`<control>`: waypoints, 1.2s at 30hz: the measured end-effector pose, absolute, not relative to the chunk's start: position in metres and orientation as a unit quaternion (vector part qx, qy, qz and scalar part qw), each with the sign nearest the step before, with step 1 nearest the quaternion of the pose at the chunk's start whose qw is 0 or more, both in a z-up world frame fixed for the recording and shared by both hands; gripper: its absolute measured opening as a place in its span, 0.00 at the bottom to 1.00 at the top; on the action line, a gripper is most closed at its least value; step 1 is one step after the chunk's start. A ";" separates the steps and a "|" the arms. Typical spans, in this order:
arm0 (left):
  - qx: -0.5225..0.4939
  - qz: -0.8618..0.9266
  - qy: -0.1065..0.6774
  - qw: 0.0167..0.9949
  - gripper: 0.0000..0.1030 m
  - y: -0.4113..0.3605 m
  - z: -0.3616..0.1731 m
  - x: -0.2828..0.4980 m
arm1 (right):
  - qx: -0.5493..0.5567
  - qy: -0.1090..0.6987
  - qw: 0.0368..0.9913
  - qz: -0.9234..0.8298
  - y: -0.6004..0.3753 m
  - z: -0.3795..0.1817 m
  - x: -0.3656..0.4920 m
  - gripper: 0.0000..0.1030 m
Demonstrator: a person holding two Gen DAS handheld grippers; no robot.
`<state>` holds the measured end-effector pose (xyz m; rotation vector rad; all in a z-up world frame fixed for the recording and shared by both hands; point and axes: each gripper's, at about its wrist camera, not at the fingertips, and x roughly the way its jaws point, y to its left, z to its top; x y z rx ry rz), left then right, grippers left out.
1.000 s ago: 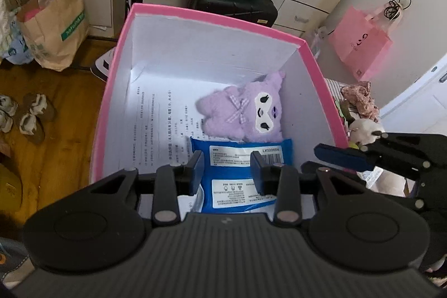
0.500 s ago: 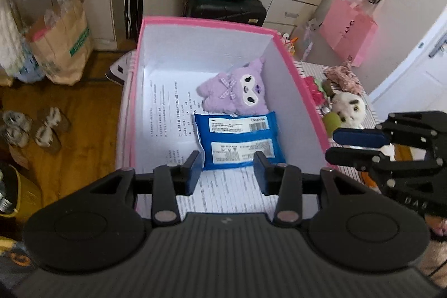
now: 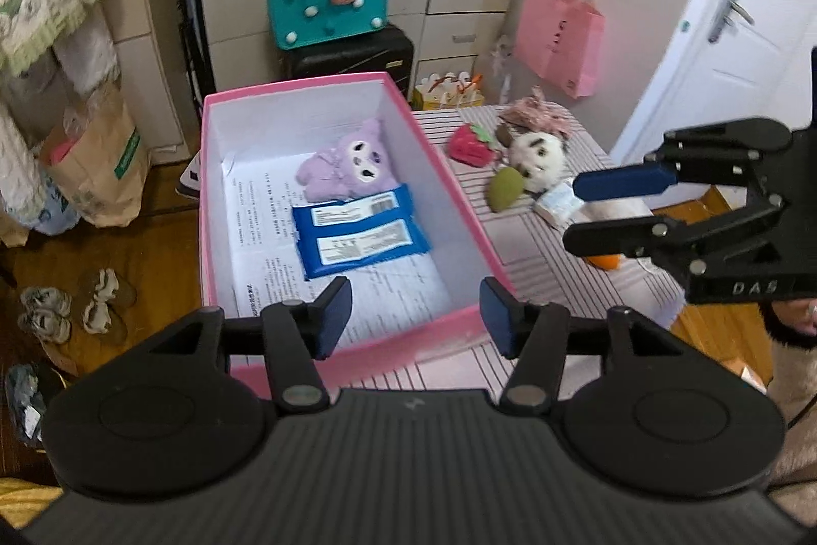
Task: Organize soft objects
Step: 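Withdraw the left tool from the box toward the orange sponge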
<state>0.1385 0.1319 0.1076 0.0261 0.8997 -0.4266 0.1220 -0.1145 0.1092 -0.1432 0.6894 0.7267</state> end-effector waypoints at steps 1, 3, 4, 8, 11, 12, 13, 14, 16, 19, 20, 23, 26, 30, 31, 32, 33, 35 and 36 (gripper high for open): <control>0.018 -0.207 0.428 0.879 0.54 0.129 0.110 0.132 | -0.072 0.326 0.876 0.349 -0.117 0.112 0.115 0.41; 0.027 -0.212 0.423 0.880 0.56 0.123 0.115 0.120 | -0.078 0.320 0.878 0.348 -0.120 0.116 0.104 0.44; 0.030 -0.216 0.421 0.881 0.57 0.121 0.117 0.114 | -0.083 0.317 0.878 0.348 -0.122 0.117 0.098 0.44; 0.046 -0.226 0.409 0.883 0.62 0.111 0.123 0.091 | -0.097 0.306 0.881 0.347 -0.126 0.122 0.074 0.45; 0.054 -0.223 0.406 0.884 0.66 0.105 0.123 0.077 | -0.102 0.299 0.883 0.348 -0.130 0.120 0.057 0.46; 0.056 -0.222 0.407 0.884 0.66 0.103 0.122 0.072 | -0.104 0.297 0.884 0.347 -0.131 0.119 0.052 0.47; 0.058 -0.224 0.407 0.884 0.67 0.101 0.121 0.069 | -0.106 0.295 0.884 0.347 -0.132 0.118 0.048 0.48; 0.061 -0.226 0.409 0.882 0.67 0.099 0.120 0.065 | -0.108 0.292 0.885 0.347 -0.133 0.117 0.043 0.50; 0.066 -0.231 0.414 0.878 0.67 0.094 0.116 0.059 | -0.108 0.290 0.885 0.346 -0.136 0.113 0.034 0.51; 0.076 -0.239 0.423 0.871 0.70 0.086 0.110 0.053 | -0.108 0.294 0.886 0.343 -0.142 0.105 0.023 0.56; 0.078 -0.241 0.425 0.869 0.70 0.084 0.108 0.051 | -0.106 0.296 0.886 0.342 -0.145 0.101 0.019 0.58; 0.086 -0.239 0.428 0.867 0.71 0.078 0.102 0.046 | -0.098 0.316 0.883 0.334 -0.157 0.085 0.013 0.59; 0.085 -0.239 0.440 0.861 0.71 0.075 0.094 0.045 | -0.088 0.329 0.884 0.320 -0.172 0.068 0.009 0.59; 0.077 -0.240 0.455 0.854 0.71 0.072 0.080 0.047 | -0.071 0.341 0.890 0.293 -0.193 0.051 0.004 0.60; 0.075 -0.239 0.458 0.853 0.71 0.071 0.077 0.047 | -0.067 0.342 0.893 0.287 -0.199 0.048 0.003 0.60; 0.073 -0.239 0.461 0.852 0.71 0.069 0.073 0.047 | -0.063 0.341 0.895 0.281 -0.204 0.045 0.000 0.60; 0.072 -0.240 0.462 0.851 0.71 0.068 0.070 0.047 | -0.060 0.340 0.897 0.276 -0.210 0.042 -0.001 0.61; 0.071 -0.248 0.461 0.849 0.71 0.064 0.063 0.046 | -0.054 0.340 0.901 0.265 -0.219 0.037 -0.003 0.62; 0.072 -0.252 0.459 0.849 0.71 0.061 0.060 0.045 | -0.051 0.340 0.902 0.260 -0.224 0.033 -0.003 0.62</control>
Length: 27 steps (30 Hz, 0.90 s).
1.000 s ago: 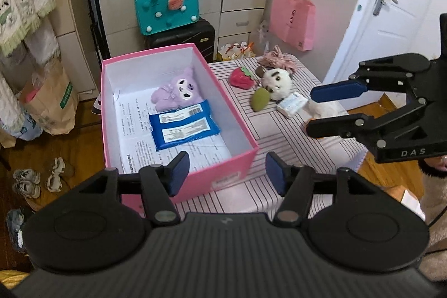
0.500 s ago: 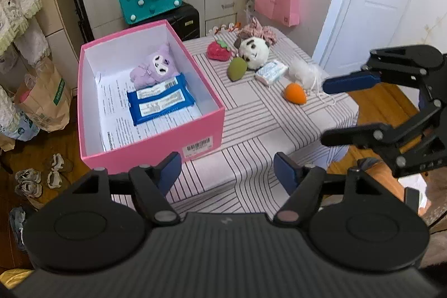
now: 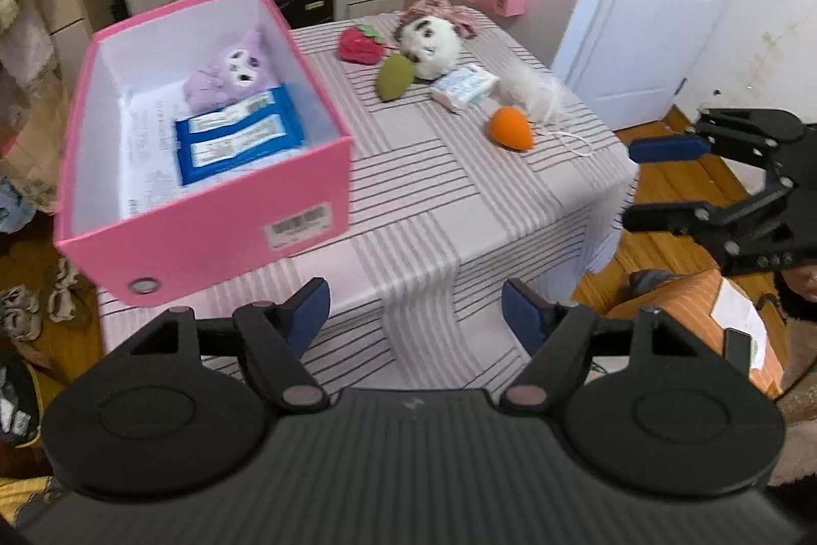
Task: Organize soft objects
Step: 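Withdraw the left tool from the box toward the orange sponge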
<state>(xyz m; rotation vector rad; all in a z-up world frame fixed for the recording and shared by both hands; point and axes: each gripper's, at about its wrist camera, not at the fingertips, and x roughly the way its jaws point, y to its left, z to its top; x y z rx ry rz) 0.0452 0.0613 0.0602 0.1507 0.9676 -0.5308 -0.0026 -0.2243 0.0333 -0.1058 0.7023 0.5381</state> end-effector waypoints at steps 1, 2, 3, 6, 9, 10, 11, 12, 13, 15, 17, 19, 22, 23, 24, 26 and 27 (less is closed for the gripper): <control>0.072 -0.256 0.458 0.848 0.71 0.058 0.057 0.045 | -0.049 0.340 0.904 0.254 -0.229 0.030 -0.002 0.62; 0.071 -0.263 0.457 0.847 0.71 0.054 0.054 0.044 | -0.047 0.340 0.906 0.248 -0.233 0.027 0.000 0.63; 0.069 -0.269 0.457 0.845 0.71 0.050 0.051 0.044 | -0.045 0.339 0.908 0.241 -0.237 0.023 0.001 0.63; 0.065 -0.289 0.450 0.843 0.71 0.036 0.044 0.044 | -0.041 0.336 0.913 0.228 -0.250 0.015 0.005 0.63; 0.073 -0.301 0.431 0.847 0.71 0.022 0.038 0.043 | -0.043 0.324 0.919 0.219 -0.260 0.007 0.008 0.63; 0.074 -0.304 0.426 0.849 0.71 0.017 0.036 0.044 | -0.047 0.317 0.923 0.214 -0.264 0.004 0.008 0.63; 0.074 -0.306 0.420 0.851 0.71 0.013 0.033 0.044 | -0.050 0.311 0.926 0.210 -0.266 0.002 0.010 0.63; 0.073 -0.309 0.414 0.853 0.71 0.008 0.030 0.045 | -0.050 0.305 0.928 0.208 -0.270 -0.001 0.011 0.63; 0.071 -0.311 0.412 0.853 0.71 0.004 0.026 0.047 | -0.047 0.300 0.930 0.206 -0.273 -0.003 0.013 0.63; 0.057 -0.315 0.413 0.853 0.71 -0.006 0.015 0.052 | -0.041 0.285 0.936 0.202 -0.282 -0.008 0.014 0.63; 0.042 -0.324 0.422 0.845 0.71 -0.017 0.003 0.060 | -0.044 0.267 0.942 0.198 -0.288 -0.011 0.016 0.63; 0.034 -0.326 0.429 0.842 0.71 -0.027 -0.007 0.068 | -0.050 0.249 0.948 0.191 -0.295 -0.016 0.019 0.63; 0.046 -0.324 0.416 0.848 0.71 -0.044 -0.017 0.075 | -0.048 0.247 0.951 0.179 -0.303 -0.024 0.029 0.63; 0.051 -0.322 0.413 0.850 0.71 -0.049 -0.019 0.077 | -0.049 0.245 0.952 0.176 -0.306 -0.027 0.033 0.63; 0.051 -0.325 0.413 0.850 0.71 -0.054 -0.021 0.079 | -0.052 0.240 0.954 0.171 -0.308 -0.030 0.036 0.63; 0.037 -0.337 0.421 0.841 0.71 -0.061 -0.025 0.087 | -0.064 0.226 0.960 0.153 -0.311 -0.036 0.041 0.63; 0.030 -0.342 0.423 0.838 0.71 -0.065 -0.027 0.091 | -0.068 0.219 0.962 0.145 -0.314 -0.039 0.043 0.63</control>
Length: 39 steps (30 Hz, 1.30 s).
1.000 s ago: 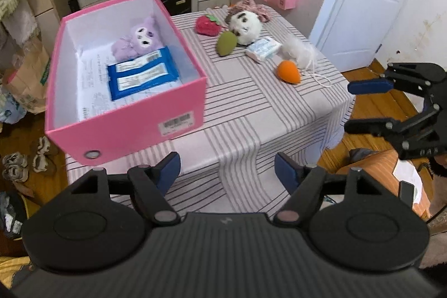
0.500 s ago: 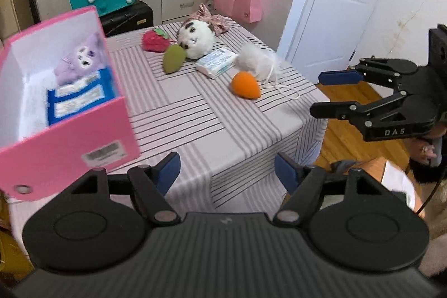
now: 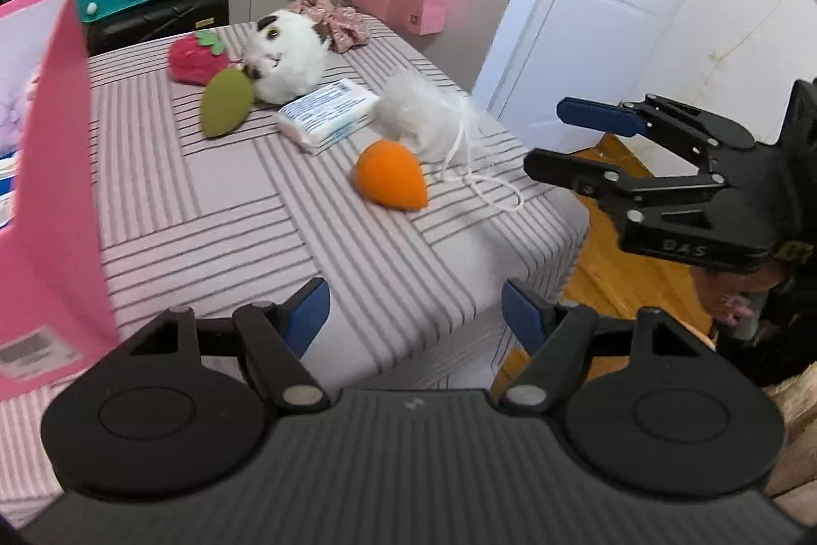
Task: Organize soft objects
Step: 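Withdraw the left tool from the box toward the orange sponge, then close the left gripper on the orange sponge while the right gripper closes on the white mesh puff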
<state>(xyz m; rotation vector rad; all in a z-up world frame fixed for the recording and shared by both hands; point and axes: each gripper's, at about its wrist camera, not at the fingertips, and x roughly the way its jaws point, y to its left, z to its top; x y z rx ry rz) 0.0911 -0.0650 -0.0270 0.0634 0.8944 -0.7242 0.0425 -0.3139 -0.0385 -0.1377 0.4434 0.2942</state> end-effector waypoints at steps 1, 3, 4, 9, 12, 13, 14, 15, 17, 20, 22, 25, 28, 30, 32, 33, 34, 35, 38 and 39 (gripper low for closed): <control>0.026 -0.346 0.423 0.837 0.71 -0.069 -0.029 0.094 | -0.069 0.211 0.965 0.140 -0.317 -0.041 0.045 0.63; 0.024 -0.348 0.420 0.837 0.71 -0.077 -0.033 0.100 | -0.056 0.199 0.968 0.139 -0.325 -0.044 0.049 0.63; 0.025 -0.347 0.415 0.841 0.71 -0.081 -0.034 0.103 | -0.044 0.196 0.969 0.141 -0.330 -0.044 0.052 0.63; 0.021 -0.349 0.397 0.849 0.71 -0.094 -0.044 0.115 | -0.002 0.213 0.962 0.172 -0.346 -0.050 0.072 0.63; 0.000 -0.351 0.398 0.847 0.71 -0.101 -0.054 0.124 | 0.014 0.226 0.959 0.172 -0.350 -0.055 0.084 0.64; 0.000 -0.350 0.397 0.849 0.71 -0.104 -0.057 0.127 | 0.022 0.231 0.958 0.172 -0.352 -0.057 0.088 0.65; 0.004 -0.347 0.391 0.853 0.71 -0.107 -0.059 0.129 | 0.030 0.235 0.956 0.171 -0.354 -0.059 0.092 0.66; 0.014 -0.341 0.380 0.859 0.71 -0.110 -0.061 0.129 | 0.038 0.240 0.955 0.169 -0.355 -0.061 0.095 0.66; 0.031 -0.331 0.358 0.872 0.71 -0.116 -0.064 0.131 | 0.051 0.248 0.953 0.165 -0.359 -0.066 0.103 0.67; 0.039 -0.321 0.329 0.887 0.71 -0.122 -0.066 0.133 | 0.072 0.258 0.951 0.156 -0.362 -0.072 0.111 0.67; 0.040 -0.324 0.317 0.890 0.71 -0.126 -0.068 0.133 | 0.080 0.262 0.949 0.155 -0.362 -0.075 0.114 0.67; 0.040 -0.322 0.307 0.895 0.71 -0.132 -0.071 0.134 | 0.082 0.269 0.947 0.159 -0.357 -0.079 0.119 0.68; 0.046 -0.305 0.292 0.905 0.71 -0.136 -0.076 0.133 | 0.079 0.275 0.944 0.162 -0.352 -0.083 0.125 0.68; 0.046 -0.304 0.290 0.906 0.70 -0.137 -0.079 0.134 | 0.083 0.280 0.943 0.161 -0.352 -0.084 0.129 0.69; 0.044 -0.300 0.287 0.909 0.69 -0.138 -0.081 0.135 | 0.118 0.290 0.936 0.161 -0.355 -0.086 0.135 0.71; 0.046 -0.298 0.284 0.910 0.68 -0.140 -0.082 0.136 | 0.141 0.294 0.933 0.150 -0.357 -0.086 0.139 0.71; 0.047 -0.292 0.279 0.914 0.68 -0.143 -0.083 0.137 | 0.157 0.292 0.934 0.135 -0.357 -0.087 0.140 0.71; 0.044 -0.271 0.273 0.922 0.67 -0.147 -0.084 0.136 | 0.158 0.289 0.935 0.129 -0.356 -0.087 0.141 0.71; 0.042 -0.253 0.276 0.926 0.63 -0.151 -0.086 0.136 | 0.146 0.288 0.938 0.130 -0.351 -0.089 0.141 0.72; 0.041 -0.258 0.278 0.924 0.61 -0.151 -0.086 0.137 | 0.144 0.290 0.937 0.128 -0.350 -0.090 0.143 0.72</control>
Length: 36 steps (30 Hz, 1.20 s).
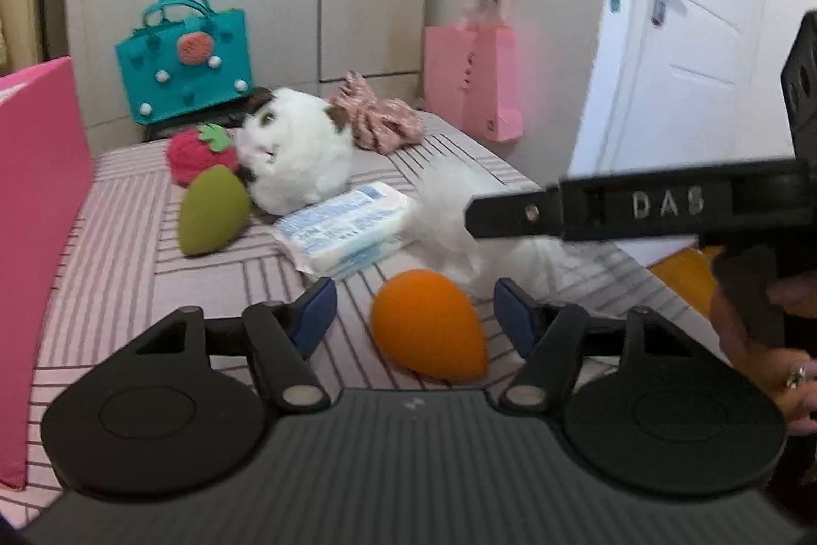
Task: Organize soft objects
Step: 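Close the left gripper on the orange sponge while the right gripper closes on the white mesh puff, then lift the orange sponge with the left gripper while the right gripper carries the mesh puff toward the box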
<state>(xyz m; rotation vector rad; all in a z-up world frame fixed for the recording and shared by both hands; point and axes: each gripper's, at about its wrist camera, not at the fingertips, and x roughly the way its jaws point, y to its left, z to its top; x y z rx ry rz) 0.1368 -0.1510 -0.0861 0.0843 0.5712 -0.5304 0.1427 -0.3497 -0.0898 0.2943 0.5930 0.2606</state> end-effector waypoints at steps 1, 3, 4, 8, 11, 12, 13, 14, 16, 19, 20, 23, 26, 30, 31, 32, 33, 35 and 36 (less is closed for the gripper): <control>0.037 -0.255 0.277 0.926 0.54 -0.149 -0.086 0.137 | 0.144 0.293 0.937 0.123 -0.349 -0.092 0.144 0.73; 0.037 -0.246 0.270 0.930 0.49 -0.146 -0.085 0.136 | 0.146 0.300 0.936 0.112 -0.349 -0.096 0.145 0.76; 0.040 -0.245 0.269 0.931 0.41 -0.146 -0.084 0.136 | 0.149 0.302 0.935 0.108 -0.350 -0.098 0.145 0.79; 0.013 -0.269 0.281 0.921 0.39 -0.138 -0.084 0.137 | 0.171 0.300 0.933 0.100 -0.354 -0.104 0.141 0.79; 0.016 -0.271 0.277 0.922 0.39 -0.137 -0.085 0.135 | 0.172 0.299 0.933 0.099 -0.353 -0.103 0.141 0.79; 0.017 -0.272 0.276 0.922 0.39 -0.137 -0.085 0.134 | 0.167 0.300 0.934 0.098 -0.352 -0.102 0.142 0.79; 0.015 -0.273 0.276 0.922 0.41 -0.136 -0.085 0.133 | 0.160 0.301 0.935 0.096 -0.350 -0.102 0.142 0.79; 0.013 -0.273 0.276 0.921 0.43 -0.135 -0.085 0.133 | 0.153 0.301 0.936 0.095 -0.348 -0.102 0.143 0.79; 0.008 -0.275 0.277 0.921 0.48 -0.132 -0.086 0.133 | 0.146 0.303 0.937 0.094 -0.344 -0.102 0.144 0.79; 0.000 -0.279 0.292 0.915 0.44 -0.130 -0.089 0.137 | 0.149 0.298 0.938 0.092 -0.340 -0.104 0.145 0.79; -0.006 -0.280 0.296 0.913 0.39 -0.129 -0.090 0.138 | 0.151 0.296 0.939 0.091 -0.340 -0.104 0.145 0.79; -0.005 -0.284 0.289 0.914 0.36 -0.127 -0.088 0.135 | 0.157 0.289 0.941 0.082 -0.338 -0.105 0.146 0.65; 0.007 -0.297 0.283 0.912 0.35 -0.127 -0.087 0.133 | 0.157 0.289 0.942 0.070 -0.338 -0.106 0.146 0.42; -0.006 -0.307 0.291 0.906 0.34 -0.120 -0.086 0.134 | 0.142 0.288 0.945 0.062 -0.333 -0.102 0.140 0.23; -0.012 -0.309 0.295 0.904 0.34 -0.118 -0.085 0.135 | 0.137 0.289 0.946 0.060 -0.331 -0.101 0.138 0.22; -0.016 -0.311 0.299 0.902 0.34 -0.115 -0.085 0.136 | 0.133 0.291 0.946 0.060 -0.330 -0.101 0.136 0.21; -0.020 -0.311 0.302 0.901 0.34 -0.112 -0.084 0.137 | 0.129 0.293 0.945 0.063 -0.329 -0.099 0.133 0.21; -0.025 -0.310 0.303 0.901 0.34 -0.107 -0.083 0.137 | 0.129 0.297 0.943 0.073 -0.327 -0.097 0.129 0.20; -0.026 -0.309 0.304 0.901 0.34 -0.105 -0.082 0.136 | 0.129 0.299 0.942 0.078 -0.326 -0.095 0.127 0.20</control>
